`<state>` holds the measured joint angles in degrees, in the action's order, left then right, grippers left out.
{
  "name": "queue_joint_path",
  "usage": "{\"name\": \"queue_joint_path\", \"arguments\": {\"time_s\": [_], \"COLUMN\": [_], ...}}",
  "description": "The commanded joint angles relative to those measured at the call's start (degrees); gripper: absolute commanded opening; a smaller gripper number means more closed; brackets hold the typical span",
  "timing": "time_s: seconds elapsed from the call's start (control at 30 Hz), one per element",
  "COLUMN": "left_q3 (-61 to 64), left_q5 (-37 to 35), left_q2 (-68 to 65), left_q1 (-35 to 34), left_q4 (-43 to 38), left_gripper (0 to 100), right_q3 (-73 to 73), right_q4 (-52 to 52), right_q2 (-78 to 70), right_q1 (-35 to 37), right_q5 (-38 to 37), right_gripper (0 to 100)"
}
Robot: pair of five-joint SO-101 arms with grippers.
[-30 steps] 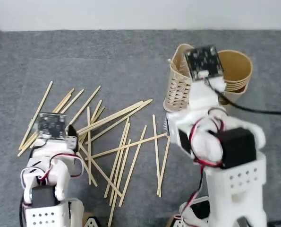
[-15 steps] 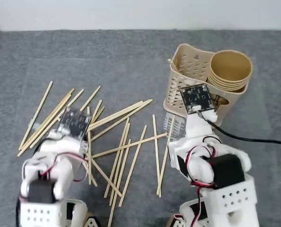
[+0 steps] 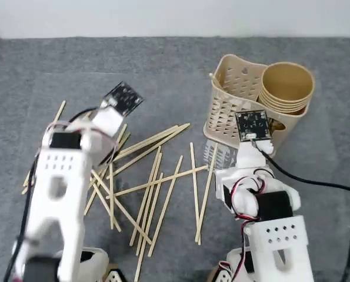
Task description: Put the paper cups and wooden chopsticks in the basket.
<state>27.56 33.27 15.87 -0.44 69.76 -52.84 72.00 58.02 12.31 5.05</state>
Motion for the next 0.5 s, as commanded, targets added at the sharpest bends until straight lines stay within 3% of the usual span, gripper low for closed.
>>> {"name": "queue_joint_path", "arguments": {"time_s": [0.0,0.3,0.47], "left_q3": [-11.1,-33.0,-42.7], "left_q5": [4.7,14.5,15.3], "left_q2": [-10.5,-34.4,-44.2], "left_q1": [0.4,0.6,0.6], "left_q4": [3.6,18.4,22.6], "left_gripper": [15,15,15], "right_q3": [-1.1,-2.0,-2.0], "right_q4": [-3.0,-3.1,-2.9], "right_q2": [0.7,0.7,0.7], "right_q1": [-0.9,-0.9,-0.9], "right_q5": [-0.5,-0.5,-0.5], "right_gripper": [0.9,0.9,0.9]}}
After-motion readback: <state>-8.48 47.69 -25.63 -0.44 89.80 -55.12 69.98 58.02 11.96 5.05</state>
